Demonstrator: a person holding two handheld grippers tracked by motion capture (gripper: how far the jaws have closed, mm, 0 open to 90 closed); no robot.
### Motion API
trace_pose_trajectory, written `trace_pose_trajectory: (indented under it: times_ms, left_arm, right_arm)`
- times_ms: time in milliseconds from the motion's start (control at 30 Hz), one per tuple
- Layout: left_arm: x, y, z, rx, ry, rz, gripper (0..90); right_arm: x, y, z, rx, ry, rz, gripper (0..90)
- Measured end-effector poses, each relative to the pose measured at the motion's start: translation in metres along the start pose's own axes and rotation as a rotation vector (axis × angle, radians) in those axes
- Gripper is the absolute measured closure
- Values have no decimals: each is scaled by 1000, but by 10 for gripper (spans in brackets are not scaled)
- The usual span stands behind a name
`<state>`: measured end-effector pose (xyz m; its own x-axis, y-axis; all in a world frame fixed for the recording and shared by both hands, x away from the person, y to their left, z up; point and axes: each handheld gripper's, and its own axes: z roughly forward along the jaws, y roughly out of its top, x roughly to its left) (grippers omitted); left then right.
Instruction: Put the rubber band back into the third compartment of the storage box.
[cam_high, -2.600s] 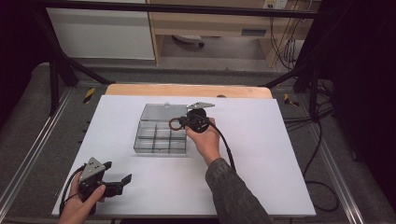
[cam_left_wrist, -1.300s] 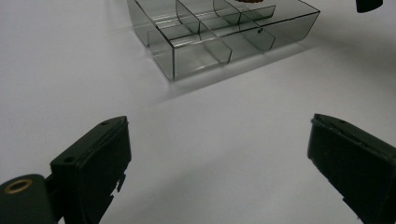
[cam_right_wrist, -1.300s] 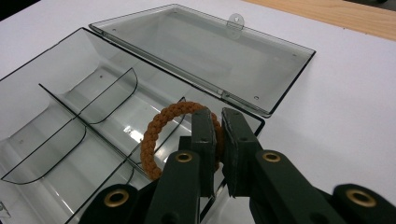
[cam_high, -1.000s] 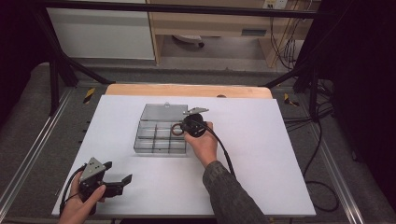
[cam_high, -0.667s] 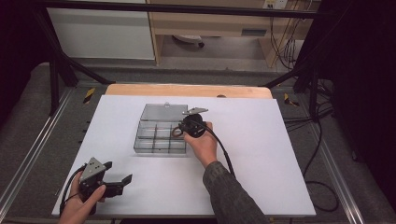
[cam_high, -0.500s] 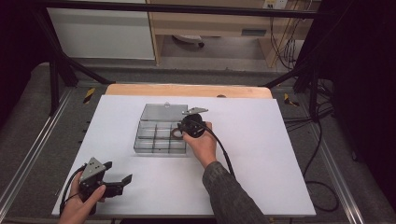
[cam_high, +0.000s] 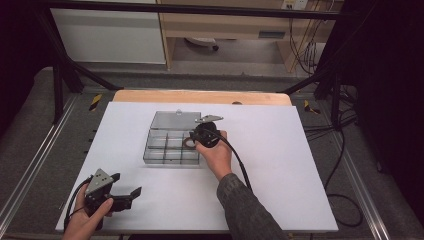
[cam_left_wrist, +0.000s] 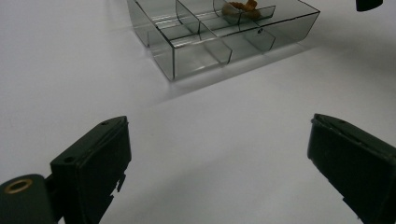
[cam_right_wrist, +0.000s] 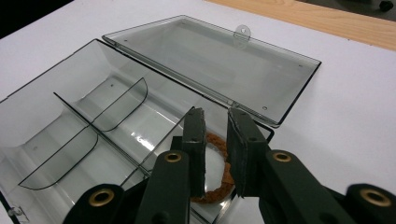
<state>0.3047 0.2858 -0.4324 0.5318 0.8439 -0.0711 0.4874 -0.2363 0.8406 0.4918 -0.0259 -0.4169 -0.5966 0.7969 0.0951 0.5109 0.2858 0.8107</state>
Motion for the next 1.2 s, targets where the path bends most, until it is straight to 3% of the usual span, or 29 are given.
trace_pose_trajectory:
  times_ms: [333, 667, 967, 1200]
  left_arm:
    - [0, 0, 0, 2, -2, -1, 62]
    - [1, -1, -1, 1, 1, 0, 62]
    - [0, 0, 0, -1, -6, -7, 62]
    - [0, 0, 0, -4, -6, -7, 62]
  right_arm:
    - [3, 3, -4, -58, 70, 40, 707]
    - [8, 8, -17, -78, 120, 60, 343]
    - [9, 13, -37, -89, 93, -4, 98]
    - [6, 15, -56, -123, 114, -31, 62]
